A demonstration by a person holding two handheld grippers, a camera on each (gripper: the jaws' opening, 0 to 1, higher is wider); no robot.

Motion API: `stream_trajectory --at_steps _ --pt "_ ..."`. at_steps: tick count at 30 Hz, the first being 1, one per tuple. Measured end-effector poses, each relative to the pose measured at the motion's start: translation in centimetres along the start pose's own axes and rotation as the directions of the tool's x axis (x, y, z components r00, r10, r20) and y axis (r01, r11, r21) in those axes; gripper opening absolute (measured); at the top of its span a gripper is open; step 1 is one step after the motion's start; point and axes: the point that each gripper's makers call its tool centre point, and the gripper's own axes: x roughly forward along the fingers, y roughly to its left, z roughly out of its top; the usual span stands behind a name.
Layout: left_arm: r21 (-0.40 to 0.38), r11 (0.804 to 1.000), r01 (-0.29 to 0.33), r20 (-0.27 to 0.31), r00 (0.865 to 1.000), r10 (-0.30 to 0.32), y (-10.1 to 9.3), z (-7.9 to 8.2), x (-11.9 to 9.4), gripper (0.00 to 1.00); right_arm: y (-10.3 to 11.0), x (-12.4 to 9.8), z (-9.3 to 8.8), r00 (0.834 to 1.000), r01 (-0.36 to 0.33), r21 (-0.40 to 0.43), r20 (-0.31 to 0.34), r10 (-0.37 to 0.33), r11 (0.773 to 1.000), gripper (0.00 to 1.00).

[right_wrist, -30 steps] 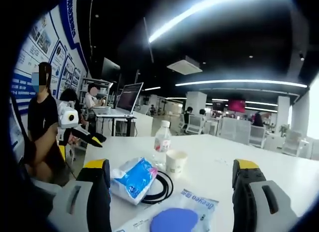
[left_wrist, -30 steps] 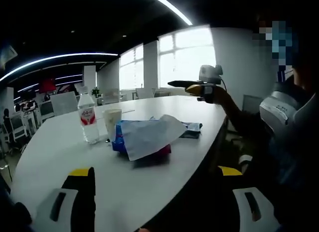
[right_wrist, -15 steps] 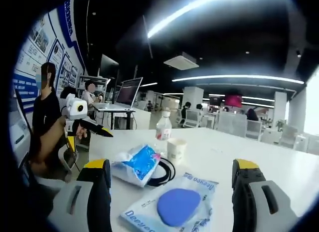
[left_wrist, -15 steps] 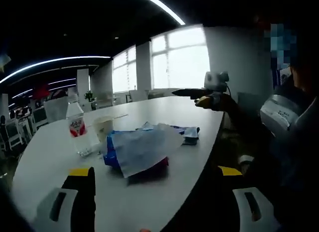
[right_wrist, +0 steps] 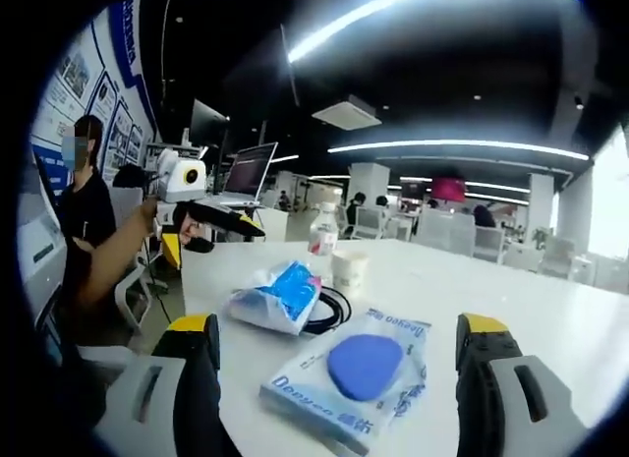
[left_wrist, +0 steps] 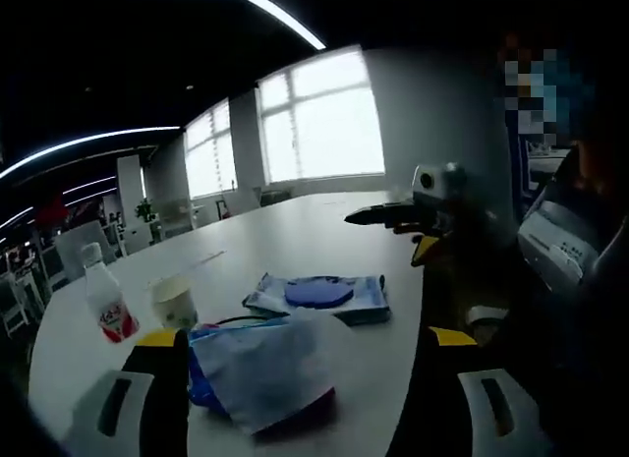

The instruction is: Arrange the tabletop items into an orderly group along one side of the table until the central work area is clear of visible clutter.

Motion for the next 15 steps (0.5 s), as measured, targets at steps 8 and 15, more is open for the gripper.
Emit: stream_trajectory --at_steps 8,15 --pt "0.028 0.998 0.056 0.000 0.998 -0.056 0.0 1.2 2.3 0.97 1.1 -0.4 -1.1 0.995 0.087 -0.066 -0.033 -0.089 0.994 0.95" --pt "0.071 0.991 0.117 -0.042 0.993 -0.114 -0.1 2.1 4.4 0.96 2.3 -0.1 -1.9 0.995 0.087 -0.045 -0.052 -0.089 0.995 0.91"
